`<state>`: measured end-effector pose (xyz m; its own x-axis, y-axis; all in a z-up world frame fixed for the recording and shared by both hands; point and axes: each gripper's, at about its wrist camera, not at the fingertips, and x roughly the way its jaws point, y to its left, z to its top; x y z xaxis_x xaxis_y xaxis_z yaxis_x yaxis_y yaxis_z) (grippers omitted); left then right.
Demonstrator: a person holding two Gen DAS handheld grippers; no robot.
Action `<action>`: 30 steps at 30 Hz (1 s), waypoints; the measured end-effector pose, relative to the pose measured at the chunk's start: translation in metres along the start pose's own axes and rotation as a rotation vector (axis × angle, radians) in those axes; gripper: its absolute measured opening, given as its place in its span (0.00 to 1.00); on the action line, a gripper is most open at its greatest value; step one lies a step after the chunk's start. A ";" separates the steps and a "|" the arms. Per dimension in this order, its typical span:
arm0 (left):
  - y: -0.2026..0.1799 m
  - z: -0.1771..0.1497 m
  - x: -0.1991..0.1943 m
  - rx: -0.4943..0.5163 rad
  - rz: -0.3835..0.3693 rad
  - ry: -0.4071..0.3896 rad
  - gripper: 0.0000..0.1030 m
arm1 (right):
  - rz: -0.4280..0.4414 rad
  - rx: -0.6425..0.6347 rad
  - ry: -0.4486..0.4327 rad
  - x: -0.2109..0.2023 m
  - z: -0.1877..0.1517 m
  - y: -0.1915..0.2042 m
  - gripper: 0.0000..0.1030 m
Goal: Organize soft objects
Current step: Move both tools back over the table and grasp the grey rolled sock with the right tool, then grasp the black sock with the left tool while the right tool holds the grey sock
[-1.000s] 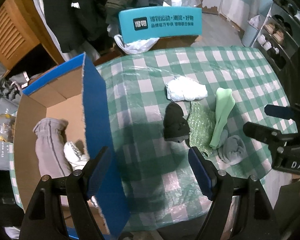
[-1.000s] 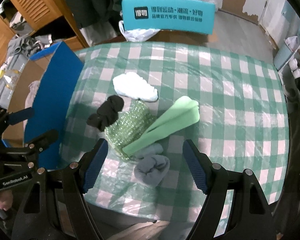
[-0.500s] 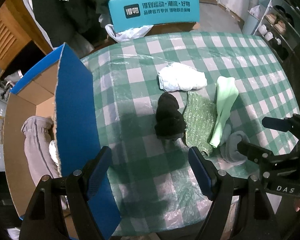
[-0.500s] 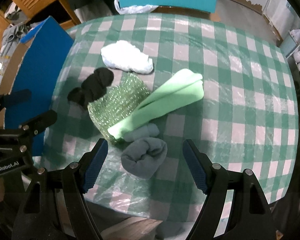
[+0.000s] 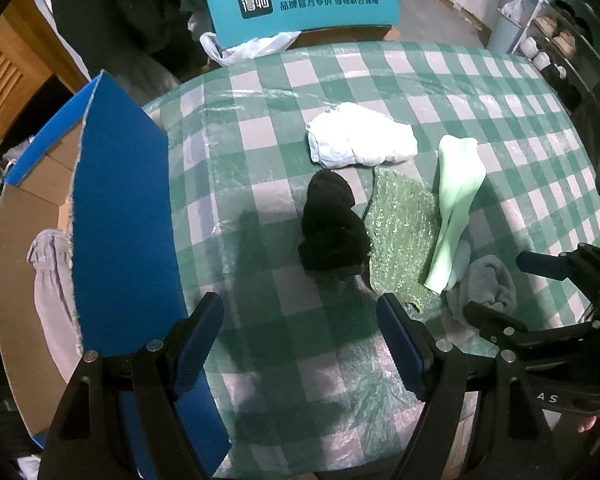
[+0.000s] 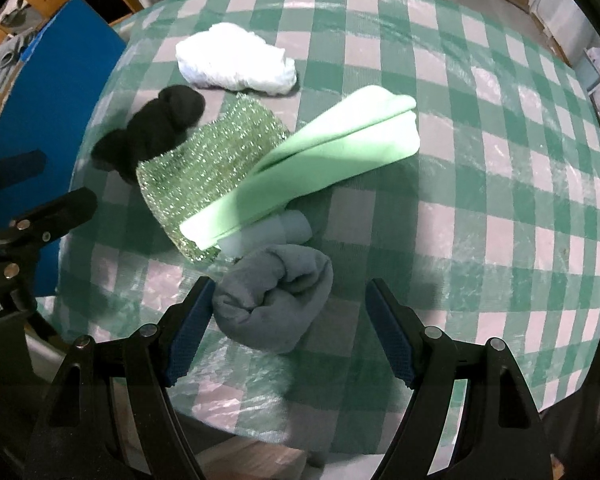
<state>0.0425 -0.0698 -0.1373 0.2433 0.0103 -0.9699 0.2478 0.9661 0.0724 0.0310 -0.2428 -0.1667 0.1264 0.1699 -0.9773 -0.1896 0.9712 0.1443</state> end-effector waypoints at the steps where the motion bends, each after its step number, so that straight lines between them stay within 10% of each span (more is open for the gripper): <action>1: 0.000 0.000 0.001 -0.002 -0.002 0.002 0.78 | -0.002 -0.003 0.002 0.002 0.000 0.001 0.76; 12: 0.002 0.006 0.010 -0.029 -0.017 0.017 0.78 | 0.011 -0.016 0.020 0.007 -0.004 -0.004 0.31; 30: 0.009 0.037 0.033 -0.112 -0.050 0.018 0.78 | -0.004 0.049 -0.108 -0.027 0.018 -0.041 0.29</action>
<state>0.0871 -0.0705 -0.1603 0.2156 -0.0353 -0.9758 0.1530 0.9882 -0.0020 0.0533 -0.2847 -0.1432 0.2316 0.1806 -0.9559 -0.1419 0.9784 0.1504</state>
